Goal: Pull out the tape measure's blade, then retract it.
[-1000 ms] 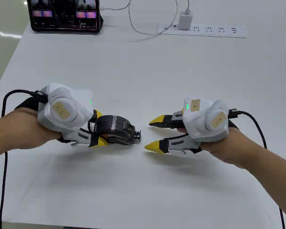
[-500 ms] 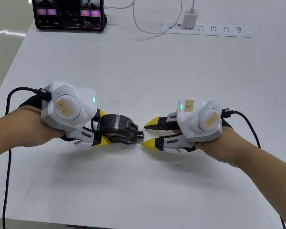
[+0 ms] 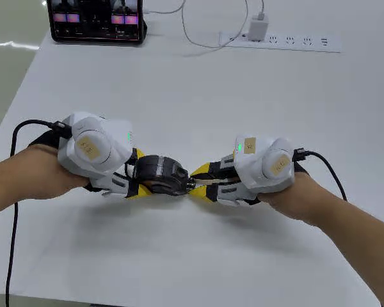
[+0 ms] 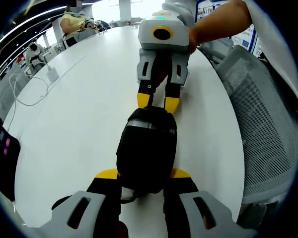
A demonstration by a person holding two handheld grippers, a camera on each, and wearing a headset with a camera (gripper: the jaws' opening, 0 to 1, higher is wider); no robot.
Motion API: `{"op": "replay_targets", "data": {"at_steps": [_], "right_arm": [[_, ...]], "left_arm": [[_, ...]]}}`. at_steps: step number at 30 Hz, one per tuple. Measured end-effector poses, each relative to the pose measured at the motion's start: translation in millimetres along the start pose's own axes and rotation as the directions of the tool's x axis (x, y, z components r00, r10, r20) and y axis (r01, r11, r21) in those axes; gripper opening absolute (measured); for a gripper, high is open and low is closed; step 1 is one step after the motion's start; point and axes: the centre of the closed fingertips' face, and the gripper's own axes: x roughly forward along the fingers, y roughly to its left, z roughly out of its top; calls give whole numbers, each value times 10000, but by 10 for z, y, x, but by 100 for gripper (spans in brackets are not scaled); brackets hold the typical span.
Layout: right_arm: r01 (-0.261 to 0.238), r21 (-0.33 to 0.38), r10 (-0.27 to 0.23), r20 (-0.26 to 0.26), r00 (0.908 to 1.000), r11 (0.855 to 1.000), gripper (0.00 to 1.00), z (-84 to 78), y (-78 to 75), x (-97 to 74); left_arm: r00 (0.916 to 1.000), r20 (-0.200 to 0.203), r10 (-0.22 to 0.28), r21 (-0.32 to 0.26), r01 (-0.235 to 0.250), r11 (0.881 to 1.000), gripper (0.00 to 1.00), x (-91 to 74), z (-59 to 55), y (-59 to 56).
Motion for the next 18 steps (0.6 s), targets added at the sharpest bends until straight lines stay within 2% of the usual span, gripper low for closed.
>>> {"op": "replay_targets", "data": {"at_steps": [6, 9, 18], "right_arm": [[38, -188, -40, -70, 10000, 9998, 12, -5, 4, 20], [18, 115, -17, -86, 10000, 9999, 11, -2, -15, 20], [172, -175, -176, -231, 9996, 9997, 10, -8, -5, 20]], "left_arm": [[9999, -71, 72, 79, -71, 9999, 28, 3, -5, 2], [10000, -79, 60, 18, -60, 10000, 28, 2, -3, -1], [10000, -53, 67, 25, -67, 10000, 27, -3, 0, -6]]}}
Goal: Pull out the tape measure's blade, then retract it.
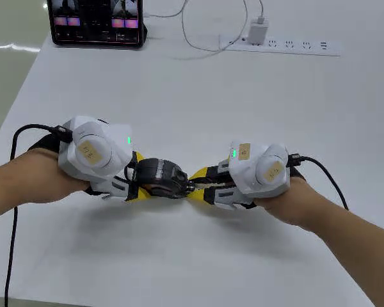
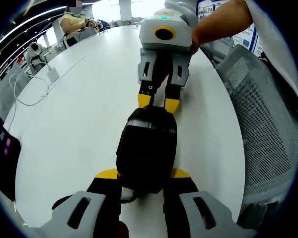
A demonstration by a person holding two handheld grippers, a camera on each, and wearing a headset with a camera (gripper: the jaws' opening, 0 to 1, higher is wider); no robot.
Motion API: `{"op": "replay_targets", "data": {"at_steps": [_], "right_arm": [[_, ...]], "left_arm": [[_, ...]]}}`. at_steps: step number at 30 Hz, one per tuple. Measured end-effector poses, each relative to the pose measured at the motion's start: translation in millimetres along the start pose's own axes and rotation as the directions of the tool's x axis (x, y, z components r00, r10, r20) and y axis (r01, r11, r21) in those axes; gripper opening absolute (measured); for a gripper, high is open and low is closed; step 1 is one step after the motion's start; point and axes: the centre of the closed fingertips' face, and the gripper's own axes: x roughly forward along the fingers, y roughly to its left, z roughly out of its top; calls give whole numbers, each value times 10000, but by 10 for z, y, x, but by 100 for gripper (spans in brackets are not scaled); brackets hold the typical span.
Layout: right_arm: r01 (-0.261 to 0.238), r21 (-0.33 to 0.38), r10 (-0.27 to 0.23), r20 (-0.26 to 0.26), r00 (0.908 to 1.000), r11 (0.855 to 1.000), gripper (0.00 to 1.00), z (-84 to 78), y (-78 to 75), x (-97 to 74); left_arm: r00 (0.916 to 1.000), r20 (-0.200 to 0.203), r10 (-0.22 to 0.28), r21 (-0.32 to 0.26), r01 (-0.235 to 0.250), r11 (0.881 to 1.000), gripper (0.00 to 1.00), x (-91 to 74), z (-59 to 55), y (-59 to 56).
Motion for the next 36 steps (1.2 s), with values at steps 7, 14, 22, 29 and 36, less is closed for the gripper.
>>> {"op": "replay_targets", "data": {"at_steps": [7, 14, 22, 29, 36], "right_arm": [[62, -318, -66, -154, 9999, 9995, 9, -5, -3, -17], [58, -319, -64, -185, 9998, 9995, 8, -12, 5, -21], [82, -476, -101, -395, 9992, 9988, 8, -56, 1, -98], [124, -587, -160, -616, 9980, 9982, 8, -103, -16, -166], [146, -604, -194, -786, 9967, 9981, 8, -150, -21, -252]], "left_arm": [[9998, -183, -32, -97, 30, 9999, 27, 6, -7, 0], [9999, -122, -49, -142, 47, 9999, 27, 6, -14, 2], [9998, -170, -76, -161, 73, 9998, 27, 5, -20, 10], [9998, -200, -34, -224, 30, 9997, 27, 8, -23, 15], [9998, -208, -54, -230, 49, 9997, 27, 5, -23, 10]]}}
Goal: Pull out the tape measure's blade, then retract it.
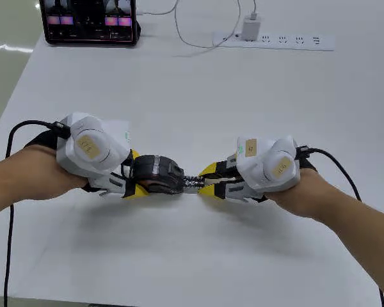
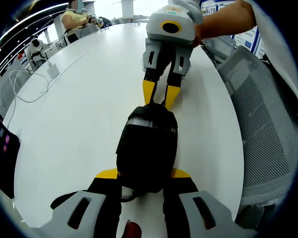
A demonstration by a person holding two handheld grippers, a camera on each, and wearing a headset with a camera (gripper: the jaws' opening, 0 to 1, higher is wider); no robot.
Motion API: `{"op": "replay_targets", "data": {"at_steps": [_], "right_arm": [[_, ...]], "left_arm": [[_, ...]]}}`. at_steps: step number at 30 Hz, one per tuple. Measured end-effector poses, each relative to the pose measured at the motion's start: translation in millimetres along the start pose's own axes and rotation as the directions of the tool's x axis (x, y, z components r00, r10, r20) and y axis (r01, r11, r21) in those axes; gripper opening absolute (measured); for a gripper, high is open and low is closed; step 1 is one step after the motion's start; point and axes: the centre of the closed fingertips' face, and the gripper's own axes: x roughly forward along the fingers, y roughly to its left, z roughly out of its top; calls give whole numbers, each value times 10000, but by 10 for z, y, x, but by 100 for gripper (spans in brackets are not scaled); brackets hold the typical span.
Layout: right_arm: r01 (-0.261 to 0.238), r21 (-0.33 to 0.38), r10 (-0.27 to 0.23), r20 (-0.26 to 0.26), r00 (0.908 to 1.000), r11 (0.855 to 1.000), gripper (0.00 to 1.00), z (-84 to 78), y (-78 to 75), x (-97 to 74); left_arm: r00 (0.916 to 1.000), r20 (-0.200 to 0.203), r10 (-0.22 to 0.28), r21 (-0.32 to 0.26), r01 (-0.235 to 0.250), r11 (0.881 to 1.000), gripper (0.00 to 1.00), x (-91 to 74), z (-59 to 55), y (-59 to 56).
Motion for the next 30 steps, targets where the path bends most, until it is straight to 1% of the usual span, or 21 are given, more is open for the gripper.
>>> {"op": "replay_targets", "data": {"at_steps": [20, 30], "right_arm": [[66, 52, -65, -310, 9995, 10000, 8, -141, -7, -212], [79, 150, -72, -481, 9988, 9999, 8, -242, -19, -322]], "left_arm": [[10000, -20, 44, -12, -44, 10000, 27, -4, 1, -12], [10000, -1, 47, -11, -47, 10000, 27, 1, 7, -15]]}}
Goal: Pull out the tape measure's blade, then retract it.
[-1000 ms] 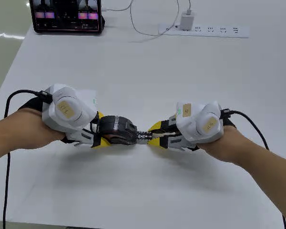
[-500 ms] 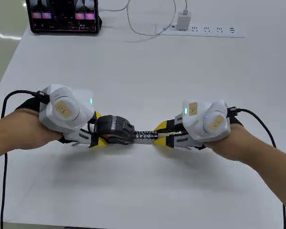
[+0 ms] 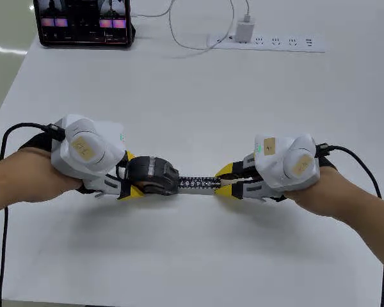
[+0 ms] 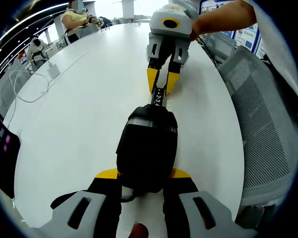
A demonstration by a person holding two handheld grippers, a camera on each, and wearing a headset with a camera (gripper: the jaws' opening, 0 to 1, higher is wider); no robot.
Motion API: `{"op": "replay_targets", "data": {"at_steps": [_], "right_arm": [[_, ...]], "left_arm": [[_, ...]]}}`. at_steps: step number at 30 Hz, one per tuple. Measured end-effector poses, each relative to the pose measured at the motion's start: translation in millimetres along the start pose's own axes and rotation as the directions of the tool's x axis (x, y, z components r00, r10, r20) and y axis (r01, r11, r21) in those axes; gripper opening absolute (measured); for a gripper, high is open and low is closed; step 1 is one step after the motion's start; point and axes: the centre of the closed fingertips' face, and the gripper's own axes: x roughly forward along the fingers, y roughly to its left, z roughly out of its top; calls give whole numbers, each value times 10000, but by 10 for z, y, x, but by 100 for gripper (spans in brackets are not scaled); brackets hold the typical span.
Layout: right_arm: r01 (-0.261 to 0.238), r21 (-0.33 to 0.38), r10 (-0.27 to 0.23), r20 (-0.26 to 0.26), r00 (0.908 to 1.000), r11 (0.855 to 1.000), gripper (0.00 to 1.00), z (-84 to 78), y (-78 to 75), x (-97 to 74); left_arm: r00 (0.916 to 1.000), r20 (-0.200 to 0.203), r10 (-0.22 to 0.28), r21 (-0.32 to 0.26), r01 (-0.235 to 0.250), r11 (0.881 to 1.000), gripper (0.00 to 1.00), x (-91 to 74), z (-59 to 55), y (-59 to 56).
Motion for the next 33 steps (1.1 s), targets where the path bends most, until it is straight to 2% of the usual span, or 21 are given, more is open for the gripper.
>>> {"op": "replay_targets", "data": {"at_steps": [33], "right_arm": [[262, 173, -255, -418, 9988, 9995, 7, -266, -30, -331]], "left_arm": [[10000, 10, -10, 42, 10, 10000, 27, 1, 12, -3]]}}
